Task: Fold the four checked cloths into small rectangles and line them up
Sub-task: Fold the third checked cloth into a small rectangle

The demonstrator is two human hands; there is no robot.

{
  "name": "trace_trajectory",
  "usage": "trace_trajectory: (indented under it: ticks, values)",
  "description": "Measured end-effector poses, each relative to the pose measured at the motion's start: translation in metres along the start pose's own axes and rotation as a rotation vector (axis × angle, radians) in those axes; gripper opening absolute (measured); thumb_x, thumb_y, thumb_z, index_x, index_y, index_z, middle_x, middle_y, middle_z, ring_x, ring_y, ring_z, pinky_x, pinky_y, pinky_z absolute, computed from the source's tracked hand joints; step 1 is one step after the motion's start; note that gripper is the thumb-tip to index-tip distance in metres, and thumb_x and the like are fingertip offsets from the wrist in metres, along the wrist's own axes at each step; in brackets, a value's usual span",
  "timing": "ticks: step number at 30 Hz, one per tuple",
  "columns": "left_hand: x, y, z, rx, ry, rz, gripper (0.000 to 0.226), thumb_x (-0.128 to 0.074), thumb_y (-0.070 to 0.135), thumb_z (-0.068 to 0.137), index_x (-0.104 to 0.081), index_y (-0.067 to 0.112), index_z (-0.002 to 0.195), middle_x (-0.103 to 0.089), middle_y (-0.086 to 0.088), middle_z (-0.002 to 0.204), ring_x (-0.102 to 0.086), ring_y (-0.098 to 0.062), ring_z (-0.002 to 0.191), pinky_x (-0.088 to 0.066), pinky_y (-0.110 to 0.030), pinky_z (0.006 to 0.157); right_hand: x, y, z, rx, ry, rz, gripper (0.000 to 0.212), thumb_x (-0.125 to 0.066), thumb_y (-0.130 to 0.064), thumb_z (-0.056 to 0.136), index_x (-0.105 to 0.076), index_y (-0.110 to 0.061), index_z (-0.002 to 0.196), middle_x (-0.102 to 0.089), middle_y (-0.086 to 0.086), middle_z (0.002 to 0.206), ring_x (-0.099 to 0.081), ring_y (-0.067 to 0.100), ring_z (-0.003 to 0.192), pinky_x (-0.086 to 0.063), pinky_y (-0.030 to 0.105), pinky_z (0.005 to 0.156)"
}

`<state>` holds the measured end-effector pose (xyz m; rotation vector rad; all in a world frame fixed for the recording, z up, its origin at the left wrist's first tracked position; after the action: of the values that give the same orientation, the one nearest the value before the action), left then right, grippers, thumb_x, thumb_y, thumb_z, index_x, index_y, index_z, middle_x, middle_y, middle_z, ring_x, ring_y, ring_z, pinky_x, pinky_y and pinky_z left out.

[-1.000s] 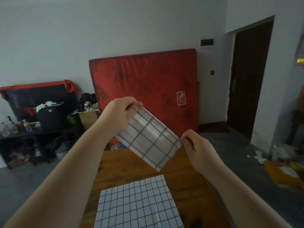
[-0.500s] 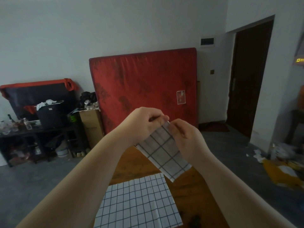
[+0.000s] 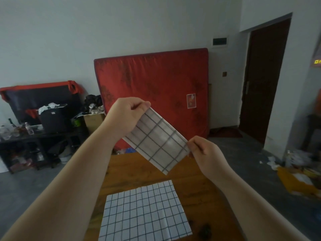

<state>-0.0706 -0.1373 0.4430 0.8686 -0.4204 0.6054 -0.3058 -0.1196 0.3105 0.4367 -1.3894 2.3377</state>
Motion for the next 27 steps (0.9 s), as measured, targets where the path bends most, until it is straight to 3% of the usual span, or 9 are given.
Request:
trace_trajectory:
  ticks: [3, 6, 8, 10, 12, 15, 20, 23, 27]
  values:
    - [0.011, -0.008, 0.002, 0.009, 0.068, 0.006, 0.018, -0.059, 0.037, 0.101, -0.071, 0.037, 0.088, -0.073, 0.010, 0.090, -0.066, -0.009, 0.087, -0.050, -0.026, 0.077, 0.000, 0.013, -0.001, -0.038, 0.015, -0.073, 0.023, -0.051, -0.029, 0.104, -0.063, -0.028, 0.084, -0.066, -0.004, 0.073, -0.051, 0.002, 0.053, -0.041, 0.019, 0.050]
    - [0.011, -0.010, 0.000, -0.020, 0.003, 0.023, 0.019, -0.060, 0.034, 0.101, -0.072, 0.036, 0.087, -0.073, 0.009, 0.088, -0.067, -0.011, 0.087, -0.052, -0.030, 0.079, 0.002, 0.015, 0.002, -0.012, 0.067, -0.095, 0.019, -0.051, -0.029, 0.102, -0.061, -0.032, 0.086, -0.065, -0.004, 0.077, -0.055, 0.000, 0.059, -0.043, 0.018, 0.053]
    - [0.004, -0.008, -0.002, -0.026, -0.102, 0.062, 0.020, -0.059, 0.036, 0.100, -0.073, 0.032, 0.087, -0.074, 0.005, 0.087, -0.069, -0.016, 0.087, -0.055, -0.034, 0.079, 0.001, 0.008, 0.006, 0.055, 0.102, -0.107, 0.010, -0.052, -0.031, 0.100, -0.060, -0.036, 0.098, -0.065, -0.012, 0.091, -0.060, -0.004, 0.078, -0.048, 0.014, 0.066]
    - [-0.003, -0.005, -0.004, -0.029, -0.166, 0.076, 0.022, -0.058, 0.039, 0.100, -0.074, 0.030, 0.087, -0.075, 0.000, 0.085, -0.070, -0.021, 0.083, -0.056, -0.038, 0.077, -0.002, -0.003, 0.009, 0.089, 0.103, -0.073, 0.014, -0.054, -0.032, 0.099, -0.058, -0.039, 0.112, -0.063, -0.018, 0.107, -0.060, -0.006, 0.097, -0.050, 0.013, 0.080]
    - [-0.008, -0.003, -0.004, -0.042, -0.191, 0.077, 0.026, -0.058, 0.039, 0.101, -0.073, 0.030, 0.082, -0.073, -0.002, 0.080, -0.068, -0.020, 0.077, -0.055, -0.035, 0.071, -0.006, -0.014, 0.011, 0.068, 0.038, -0.001, 0.020, -0.055, -0.035, 0.100, -0.058, -0.039, 0.120, -0.062, -0.022, 0.113, -0.059, -0.007, 0.103, -0.052, 0.017, 0.085]
    - [-0.013, -0.002, -0.004, -0.053, -0.214, 0.080, 0.028, -0.057, 0.040, 0.101, -0.073, 0.029, 0.081, -0.073, 0.001, 0.080, -0.067, -0.015, 0.076, -0.053, -0.028, 0.068, -0.013, -0.029, 0.010, 0.006, -0.115, 0.119, 0.019, -0.054, -0.038, 0.102, -0.064, -0.037, 0.118, -0.068, -0.023, 0.110, -0.063, -0.006, 0.101, -0.054, 0.023, 0.085]
    - [-0.015, -0.007, -0.002, -0.024, -0.230, 0.080, 0.026, -0.057, 0.041, 0.101, -0.074, 0.029, 0.086, -0.074, 0.005, 0.082, -0.065, -0.006, 0.077, -0.047, -0.011, 0.059, -0.014, -0.038, 0.009, -0.002, -0.137, 0.137, 0.014, -0.055, -0.031, 0.103, -0.069, -0.034, 0.101, -0.069, -0.025, 0.096, -0.063, -0.005, 0.089, -0.052, 0.021, 0.078]
    - [-0.014, -0.011, 0.000, -0.002, -0.235, 0.078, 0.026, -0.056, 0.041, 0.101, -0.075, 0.029, 0.088, -0.075, 0.004, 0.085, -0.067, -0.010, 0.078, -0.049, -0.015, 0.063, -0.013, -0.039, 0.010, 0.011, -0.160, 0.122, 0.015, -0.055, -0.029, 0.103, -0.069, -0.035, 0.100, -0.068, -0.026, 0.095, -0.063, -0.006, 0.090, -0.050, 0.017, 0.075]
    - [-0.019, -0.018, 0.005, 0.021, -0.217, 0.058, 0.021, -0.057, 0.038, 0.102, -0.074, 0.034, 0.090, -0.073, 0.014, 0.090, -0.066, -0.002, 0.085, -0.048, -0.020, 0.072, -0.013, -0.039, 0.012, 0.025, -0.193, 0.165, 0.016, -0.056, -0.027, 0.103, -0.070, -0.033, 0.099, -0.070, -0.024, 0.095, -0.065, -0.005, 0.089, -0.053, 0.012, 0.075]
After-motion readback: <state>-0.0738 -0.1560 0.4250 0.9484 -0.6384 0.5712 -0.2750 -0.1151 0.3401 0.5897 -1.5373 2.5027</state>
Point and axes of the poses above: each hand's wrist, its own z-axis towards the middle knuckle, its own x-axis out of the back of the hand, y = z × x, the point moved 2 cm from there along z, towards the middle knuckle
